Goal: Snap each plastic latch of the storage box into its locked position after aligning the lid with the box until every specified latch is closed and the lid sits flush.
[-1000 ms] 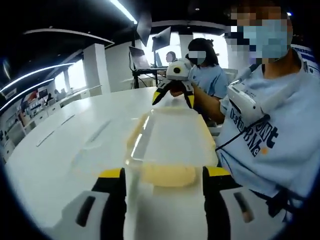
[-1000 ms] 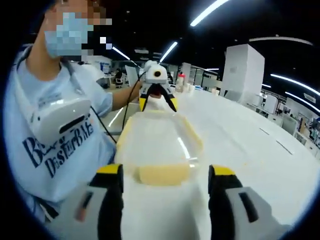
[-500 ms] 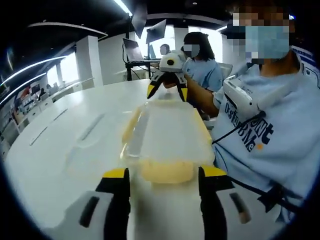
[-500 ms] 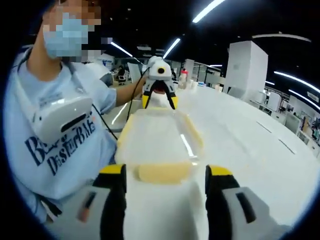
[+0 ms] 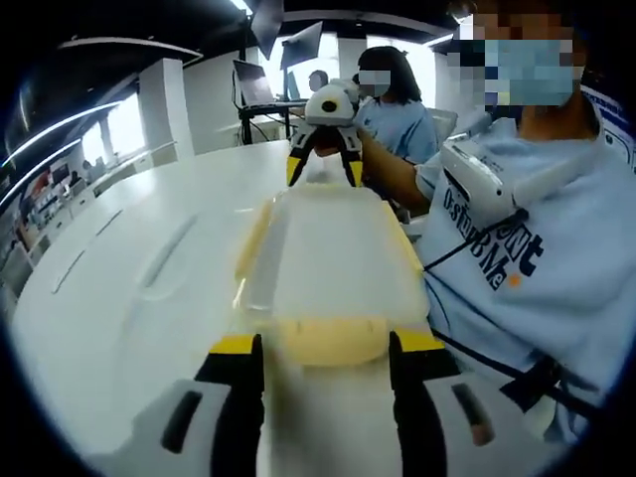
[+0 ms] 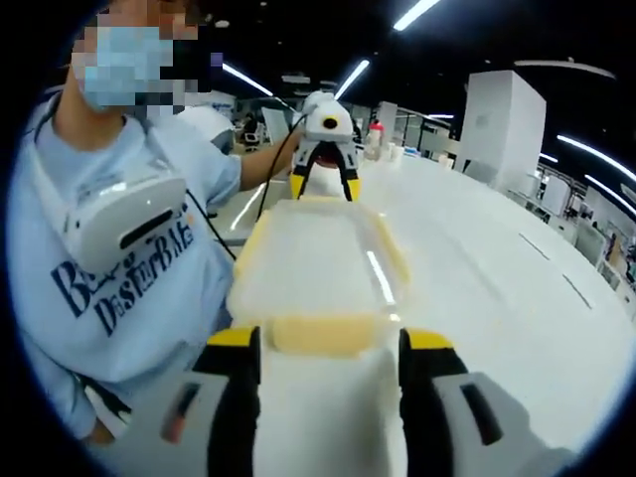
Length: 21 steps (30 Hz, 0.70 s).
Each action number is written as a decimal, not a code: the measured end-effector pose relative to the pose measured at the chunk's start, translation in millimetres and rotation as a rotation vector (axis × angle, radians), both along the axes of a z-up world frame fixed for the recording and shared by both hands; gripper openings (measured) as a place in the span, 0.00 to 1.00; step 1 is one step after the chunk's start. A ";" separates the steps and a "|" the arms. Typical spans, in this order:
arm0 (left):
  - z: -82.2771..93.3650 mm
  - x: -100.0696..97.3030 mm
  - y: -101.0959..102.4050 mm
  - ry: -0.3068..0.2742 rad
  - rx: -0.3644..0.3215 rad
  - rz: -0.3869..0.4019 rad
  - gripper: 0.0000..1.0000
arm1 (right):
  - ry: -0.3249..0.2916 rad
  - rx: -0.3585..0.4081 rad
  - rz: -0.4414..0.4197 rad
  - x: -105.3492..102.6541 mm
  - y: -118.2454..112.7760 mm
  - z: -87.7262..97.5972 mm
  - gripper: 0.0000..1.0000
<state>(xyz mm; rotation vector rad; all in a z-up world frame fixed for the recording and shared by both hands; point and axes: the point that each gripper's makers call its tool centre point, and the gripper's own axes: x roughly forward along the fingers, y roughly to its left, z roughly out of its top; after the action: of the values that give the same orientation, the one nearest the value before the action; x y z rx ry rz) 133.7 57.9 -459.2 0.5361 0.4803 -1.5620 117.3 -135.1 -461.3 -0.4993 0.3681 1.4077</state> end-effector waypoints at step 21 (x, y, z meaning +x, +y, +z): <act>-3.7 -2.8 -1.5 0.009 0.150 -0.029 0.45 | 0.021 -0.037 0.011 -0.1 1.5 -0.3 0.45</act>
<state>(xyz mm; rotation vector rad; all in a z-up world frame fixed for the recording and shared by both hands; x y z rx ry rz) 130.9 56.4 -462.9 0.6533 0.6024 -1.5641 117.2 -133.7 -461.6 -0.5181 0.4099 1.4202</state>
